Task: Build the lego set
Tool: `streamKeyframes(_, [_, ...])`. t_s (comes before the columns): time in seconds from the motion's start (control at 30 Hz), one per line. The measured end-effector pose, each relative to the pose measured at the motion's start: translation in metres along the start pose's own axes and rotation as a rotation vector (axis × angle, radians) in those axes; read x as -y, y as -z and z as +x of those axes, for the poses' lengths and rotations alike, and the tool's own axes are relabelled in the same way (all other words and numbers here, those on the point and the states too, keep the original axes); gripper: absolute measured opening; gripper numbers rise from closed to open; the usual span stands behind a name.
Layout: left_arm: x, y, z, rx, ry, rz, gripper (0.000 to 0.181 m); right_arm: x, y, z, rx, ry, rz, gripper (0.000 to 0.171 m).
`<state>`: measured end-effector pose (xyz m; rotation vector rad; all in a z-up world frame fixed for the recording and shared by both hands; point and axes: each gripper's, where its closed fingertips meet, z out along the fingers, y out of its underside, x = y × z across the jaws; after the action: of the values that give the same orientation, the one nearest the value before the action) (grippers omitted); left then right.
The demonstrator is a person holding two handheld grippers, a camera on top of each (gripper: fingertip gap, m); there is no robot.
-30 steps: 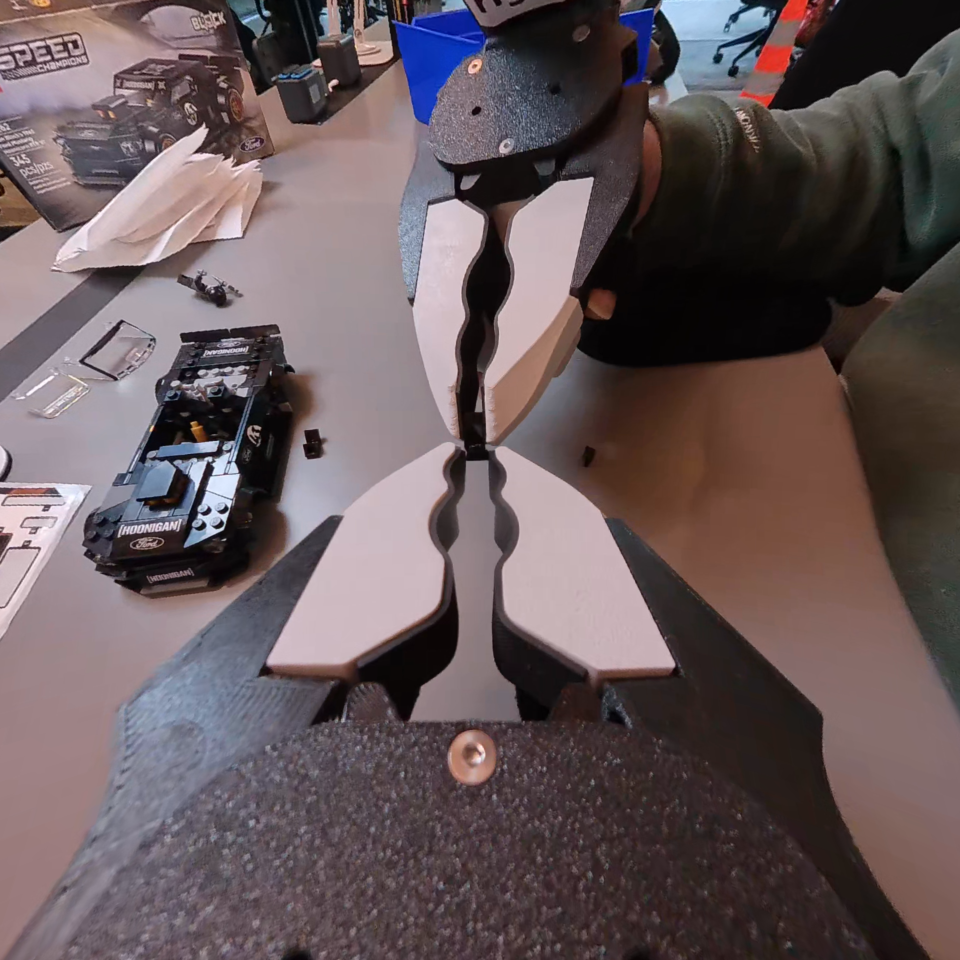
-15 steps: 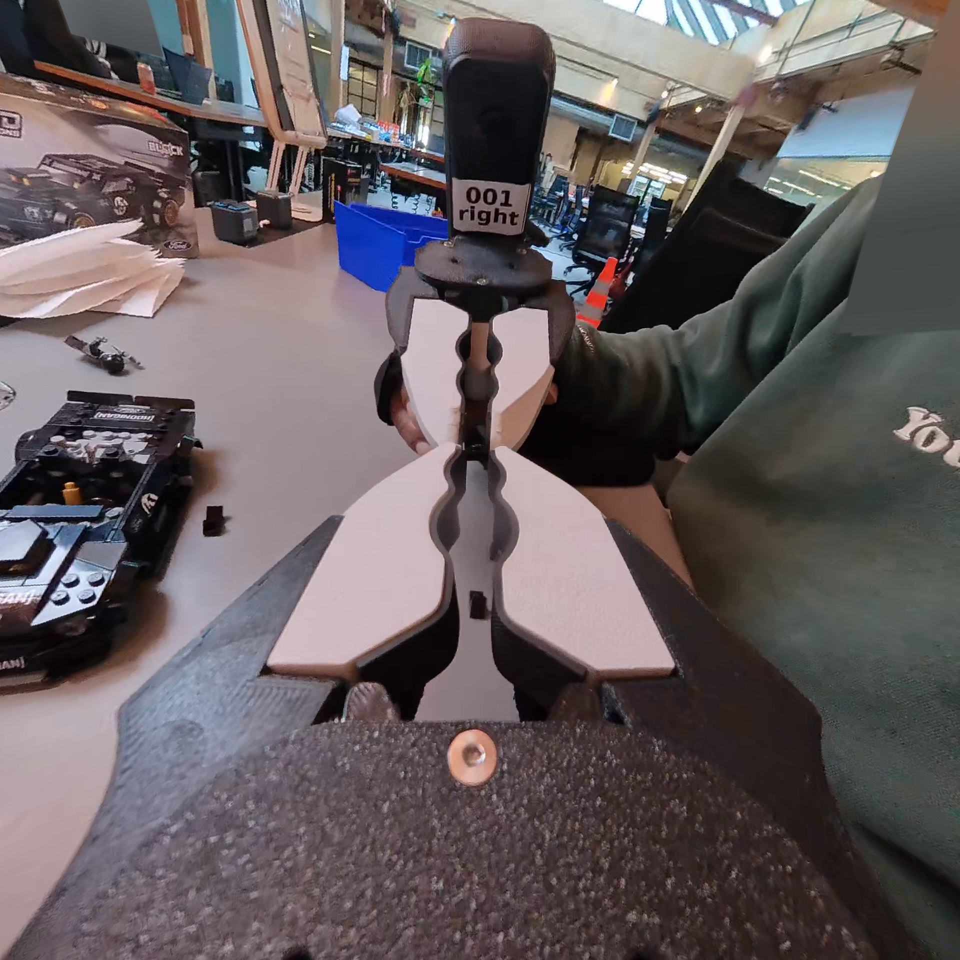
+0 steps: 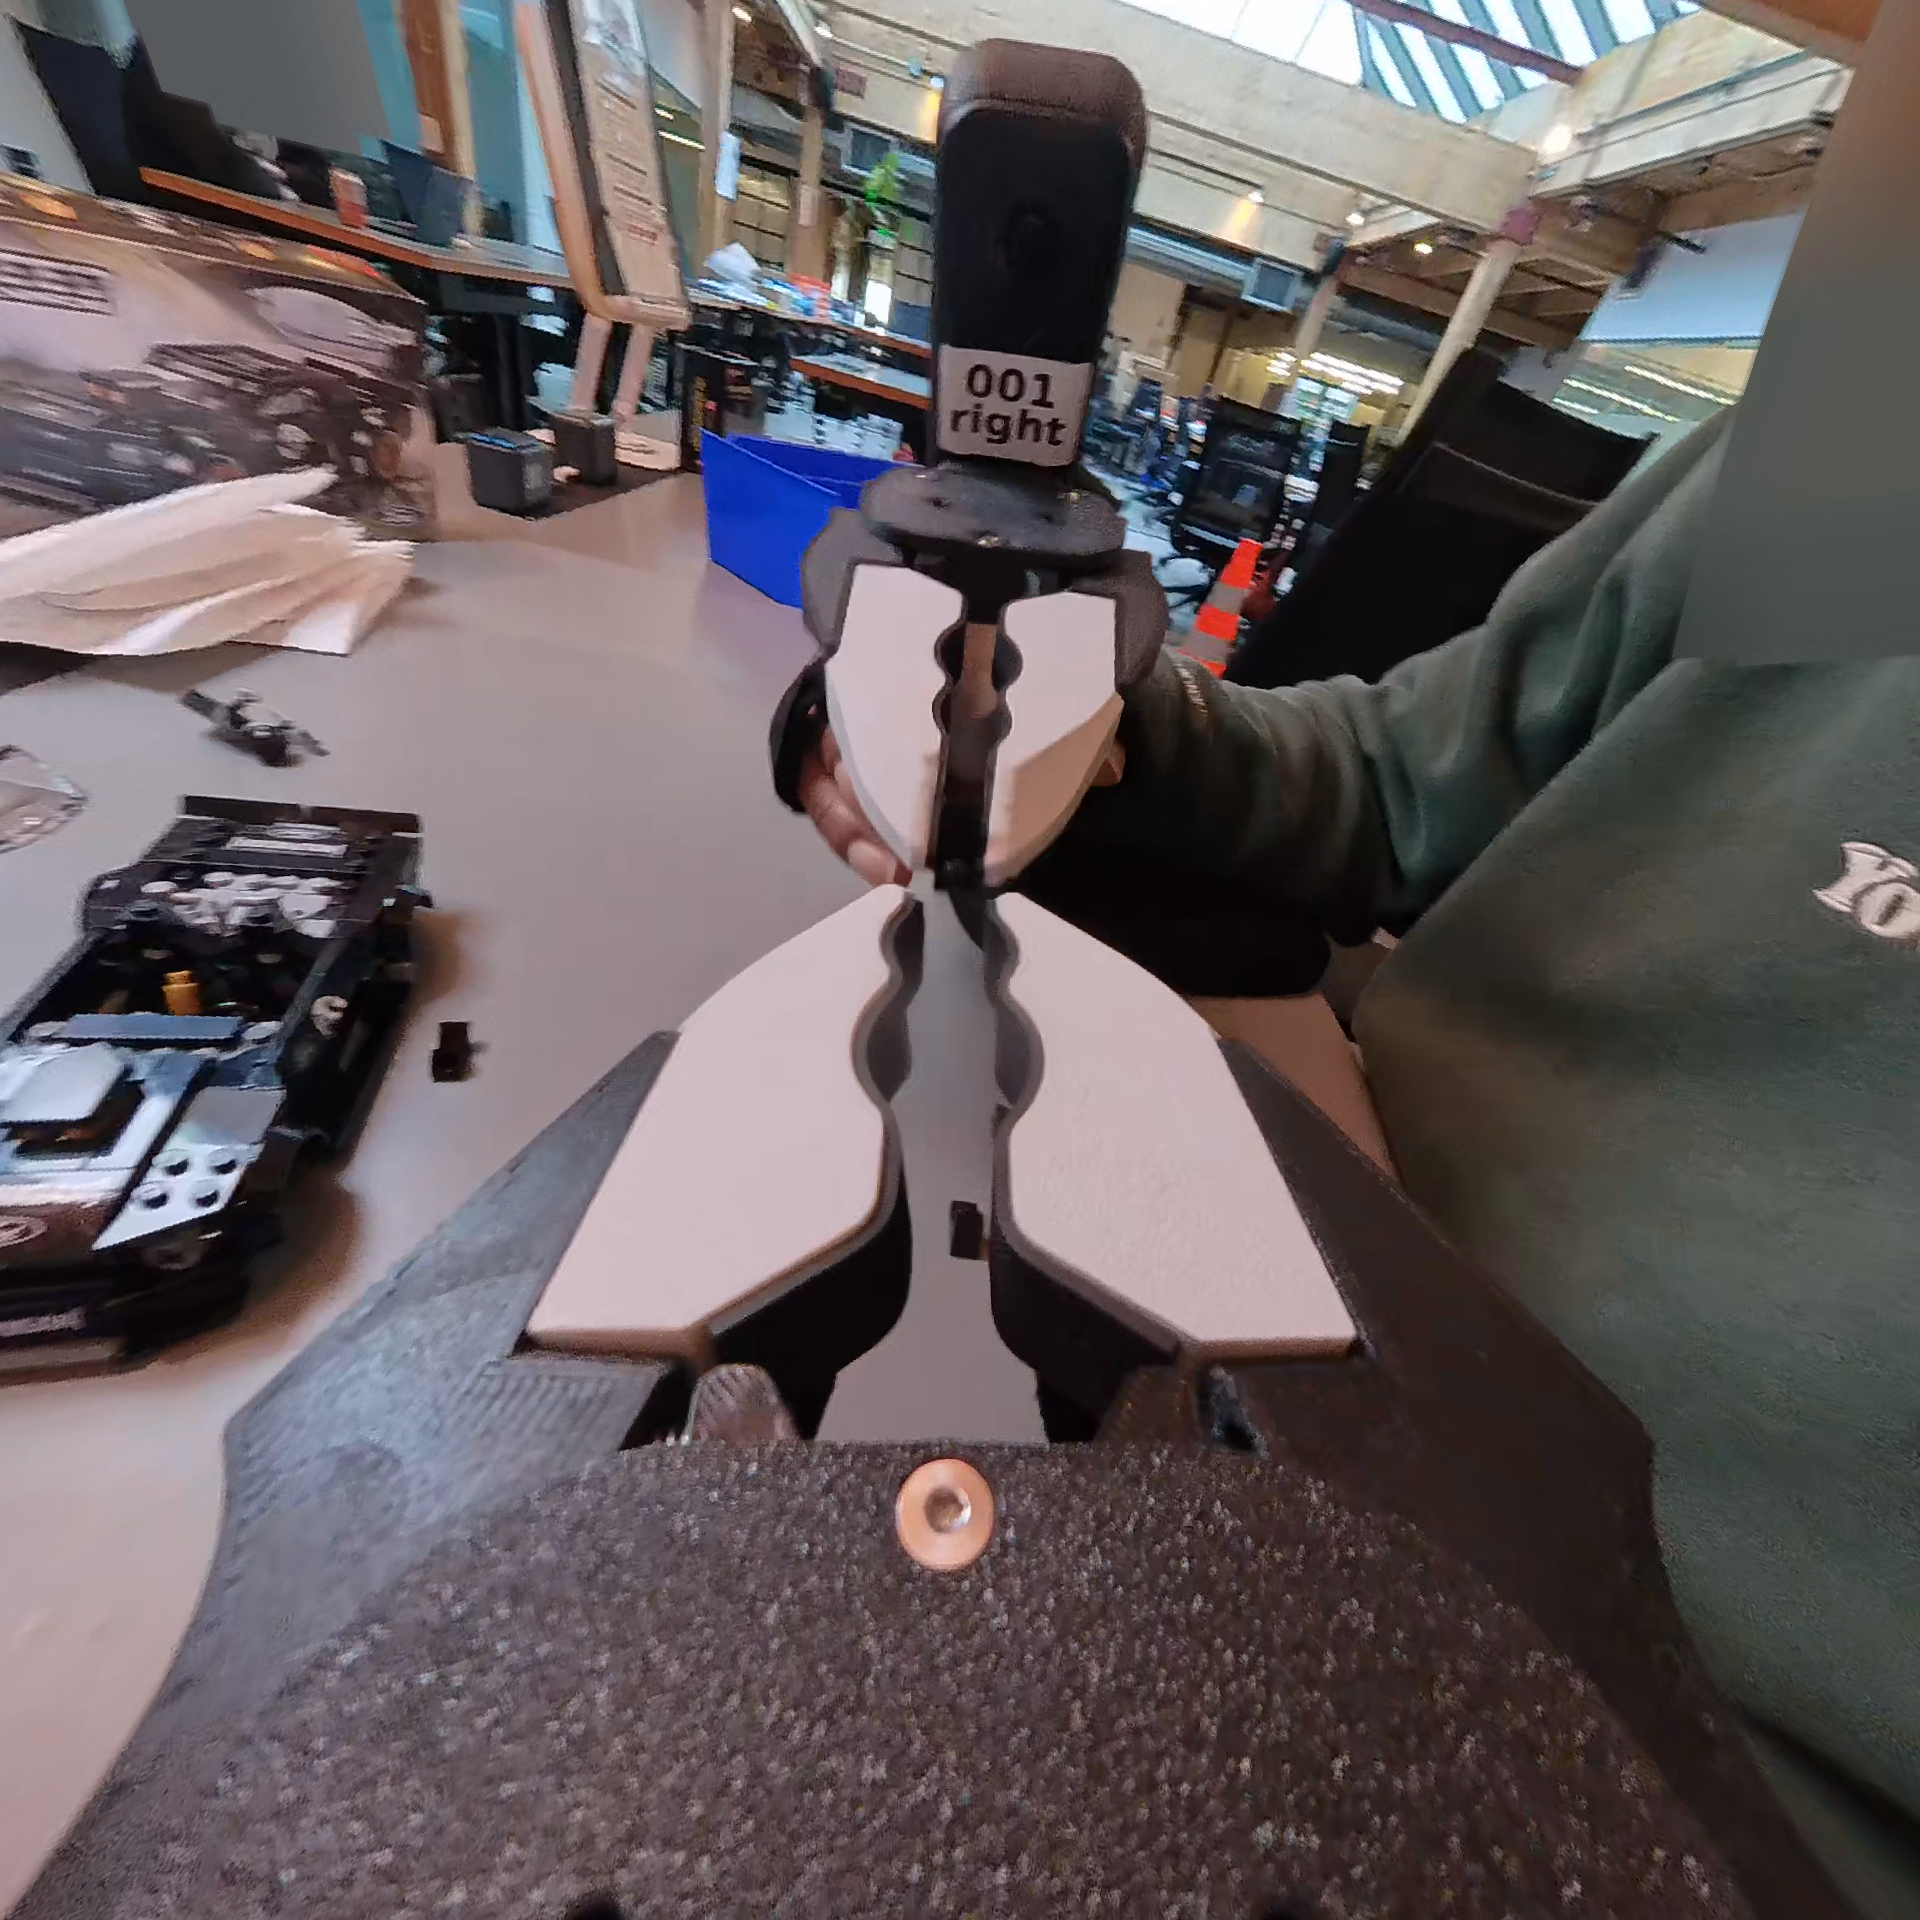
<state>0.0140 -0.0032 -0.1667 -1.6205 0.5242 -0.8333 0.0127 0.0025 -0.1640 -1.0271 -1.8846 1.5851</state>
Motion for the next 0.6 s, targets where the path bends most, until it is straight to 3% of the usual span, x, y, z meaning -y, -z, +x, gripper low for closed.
streamKeyframes(0.13, [-0.006,0.004,-0.009,0.073,-0.038,-0.057,0.016,-0.001,0.055,0.049,-0.255,0.056,-0.045,0.008])
streamKeyframes(0.27, [-0.033,-0.005,-0.003,0.086,-0.12,-0.232,0.014,-0.02,0.122,0.082,-0.435,0.047,-0.105,0.008])
streamKeyframes(0.37, [-0.064,-0.014,0.006,0.063,-0.174,-0.4,0.014,-0.037,0.153,0.09,-0.498,0.026,-0.137,0.008])
streamKeyframes(0.47, [-0.092,-0.021,0.013,0.046,-0.232,-0.55,0.018,-0.048,0.165,0.094,-0.529,0.004,-0.149,0.008])
streamKeyframes(0.6, [-0.104,-0.036,0.023,0.035,-0.282,-0.63,0.019,-0.05,0.152,0.088,-0.484,0.011,-0.167,0.008])
